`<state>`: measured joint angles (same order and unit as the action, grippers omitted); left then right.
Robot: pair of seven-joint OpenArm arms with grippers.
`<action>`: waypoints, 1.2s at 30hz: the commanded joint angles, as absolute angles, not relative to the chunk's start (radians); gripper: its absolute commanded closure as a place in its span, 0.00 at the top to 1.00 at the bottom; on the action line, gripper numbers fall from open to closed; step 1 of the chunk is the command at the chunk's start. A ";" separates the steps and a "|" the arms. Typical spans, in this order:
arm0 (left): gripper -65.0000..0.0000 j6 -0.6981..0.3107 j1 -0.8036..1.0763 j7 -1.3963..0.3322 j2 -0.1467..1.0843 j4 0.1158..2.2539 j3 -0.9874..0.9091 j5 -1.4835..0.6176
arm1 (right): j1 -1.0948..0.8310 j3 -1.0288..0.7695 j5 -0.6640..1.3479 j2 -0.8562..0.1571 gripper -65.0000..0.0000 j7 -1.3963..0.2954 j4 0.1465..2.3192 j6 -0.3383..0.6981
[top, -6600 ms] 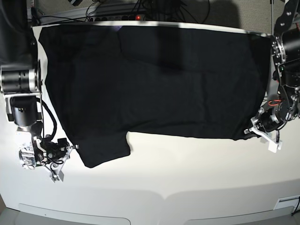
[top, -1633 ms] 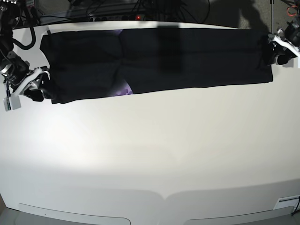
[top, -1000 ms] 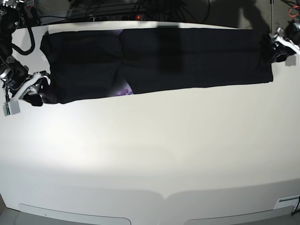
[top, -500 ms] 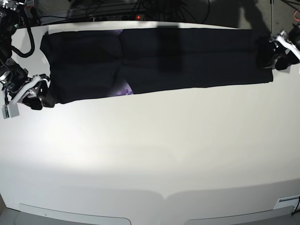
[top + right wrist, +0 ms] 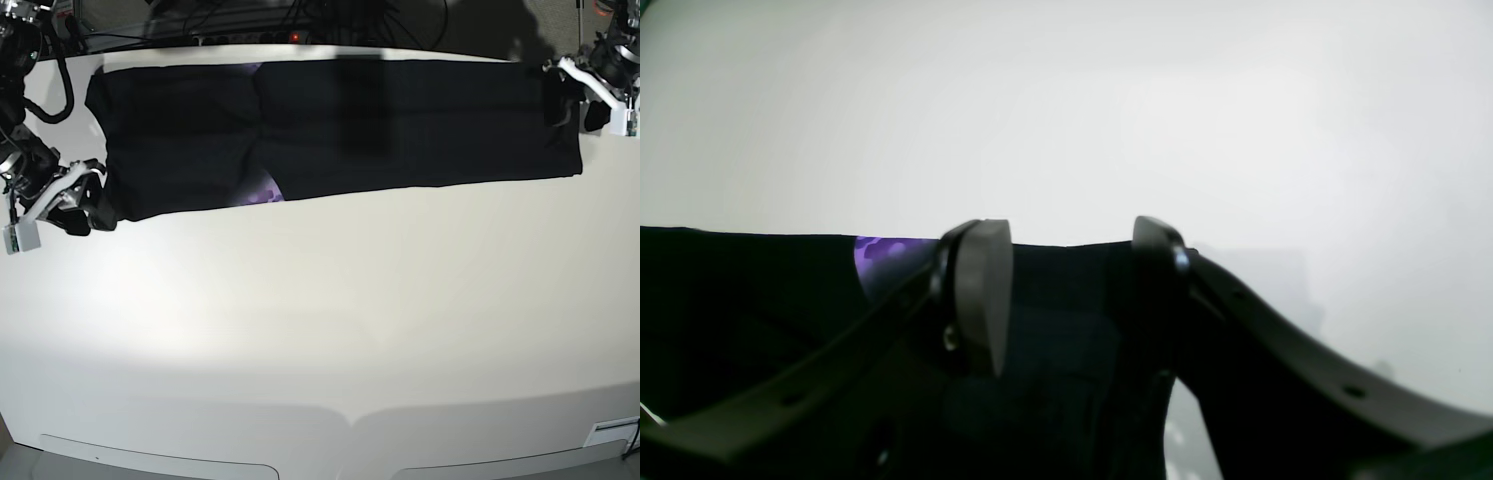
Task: Fold the T-shirt properly
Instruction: 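Release the hem and reposition both grippers at the strip's ends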
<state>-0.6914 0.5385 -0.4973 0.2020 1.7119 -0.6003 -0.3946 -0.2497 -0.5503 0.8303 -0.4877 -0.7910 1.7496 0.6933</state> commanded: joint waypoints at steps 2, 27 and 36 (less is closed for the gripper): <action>0.57 -0.698 0.522 -0.469 0.217 1.718 -0.607 -0.388 | -0.241 -0.561 0.849 -0.507 0.46 -0.771 1.767 0.698; 0.25 -0.698 0.377 -0.667 0.297 1.419 -0.607 -0.637 | -0.229 -0.561 0.850 -0.508 0.46 -0.767 1.767 0.698; 0.00 -0.698 0.377 -0.661 0.303 1.419 -0.607 -0.734 | -0.230 -0.561 0.851 -0.507 0.46 -0.768 1.767 0.698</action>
<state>-0.6910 0.3759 -0.6800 0.2832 1.4067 -0.6022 -0.7151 -0.2382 -0.5503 0.8333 -0.4877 -0.7906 1.7496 0.6933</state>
